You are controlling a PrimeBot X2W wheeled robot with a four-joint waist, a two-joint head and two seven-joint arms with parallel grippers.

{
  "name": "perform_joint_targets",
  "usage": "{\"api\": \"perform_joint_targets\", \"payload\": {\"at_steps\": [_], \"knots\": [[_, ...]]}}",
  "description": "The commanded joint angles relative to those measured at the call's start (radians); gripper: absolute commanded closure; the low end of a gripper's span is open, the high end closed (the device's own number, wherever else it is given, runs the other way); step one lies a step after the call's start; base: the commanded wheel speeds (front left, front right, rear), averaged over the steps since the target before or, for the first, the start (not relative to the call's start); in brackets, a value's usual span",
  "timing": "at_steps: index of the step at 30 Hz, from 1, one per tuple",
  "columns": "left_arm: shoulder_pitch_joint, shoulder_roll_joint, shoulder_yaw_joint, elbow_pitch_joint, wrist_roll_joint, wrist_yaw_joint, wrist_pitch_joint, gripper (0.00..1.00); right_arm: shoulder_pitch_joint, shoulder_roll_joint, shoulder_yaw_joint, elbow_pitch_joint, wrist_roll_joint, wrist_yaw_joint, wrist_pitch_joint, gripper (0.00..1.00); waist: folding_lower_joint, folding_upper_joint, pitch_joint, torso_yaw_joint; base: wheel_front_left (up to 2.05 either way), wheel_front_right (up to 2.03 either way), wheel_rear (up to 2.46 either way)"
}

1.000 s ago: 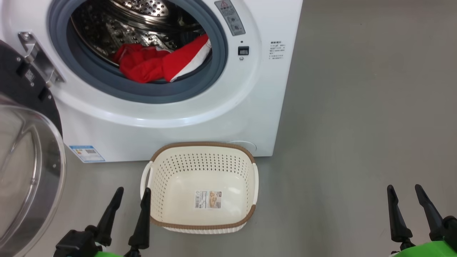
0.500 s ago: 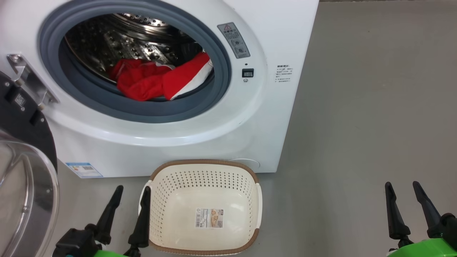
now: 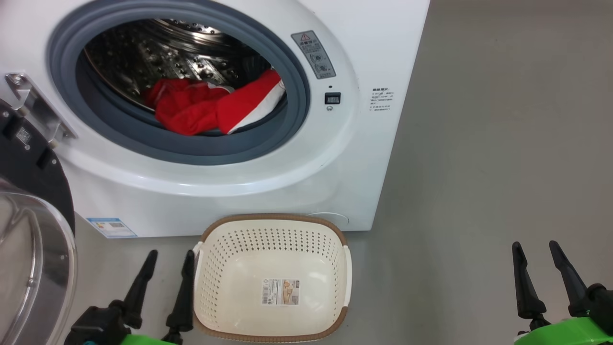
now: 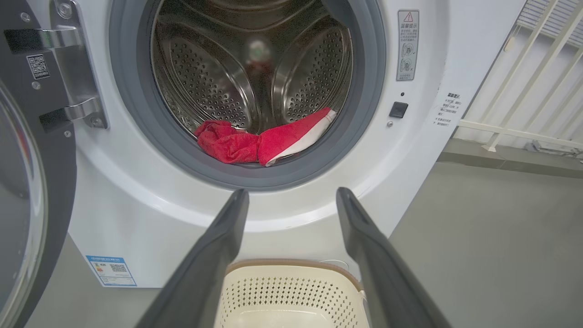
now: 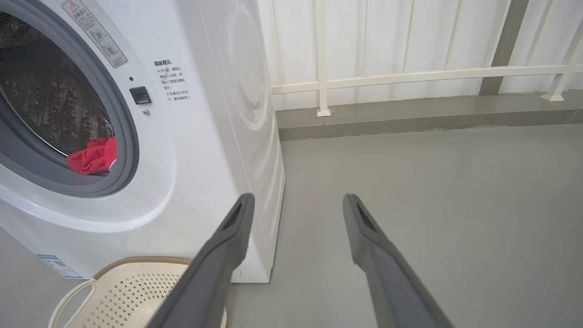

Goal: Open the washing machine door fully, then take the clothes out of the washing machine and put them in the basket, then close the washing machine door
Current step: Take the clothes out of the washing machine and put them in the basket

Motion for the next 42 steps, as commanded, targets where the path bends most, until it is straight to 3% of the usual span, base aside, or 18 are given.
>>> {"api": "perform_joint_targets", "payload": {"at_steps": [1, 7, 15, 34, 42], "knots": [[-0.026, 0.008, 0.049, -0.012, 0.015, -0.006, -0.005, 0.00, -0.035, -0.015, 0.024, -0.026, 0.000, 0.005, -0.009, 0.00, 0.0000, 0.0000, 0.007, -0.004, 0.00, 0.00, 0.00], [-0.086, -0.009, 0.077, 0.060, 0.052, -0.006, -0.005, 0.00, -0.058, -0.013, 0.034, -0.030, 0.000, 0.005, -0.009, 0.00, 0.0000, 0.0000, 0.053, -0.022, 0.00, 0.00, 0.00], [-0.310, -0.010, 0.091, 0.147, 0.096, -0.006, -0.005, 0.00, -0.106, -0.009, 0.045, -0.038, -0.002, 0.005, -0.009, 0.00, 0.0000, 0.0000, 0.156, -0.058, 0.00, 0.00, 0.00], [-0.800, 0.095, 0.101, 0.443, 0.105, -0.006, -0.005, 0.00, -0.232, 0.015, 0.084, -0.074, 0.010, 0.005, -0.009, 0.00, 0.0000, 0.0000, 0.381, -0.172, 0.00, 0.00, 0.00], [-0.965, 0.183, 0.085, 0.606, 0.111, -0.006, -0.005, 0.00, -0.272, 0.021, 0.113, -0.090, 0.015, 0.005, -0.009, 0.00, 0.0000, 0.0000, 0.459, -0.226, 0.00, 0.00, 0.00]]}}
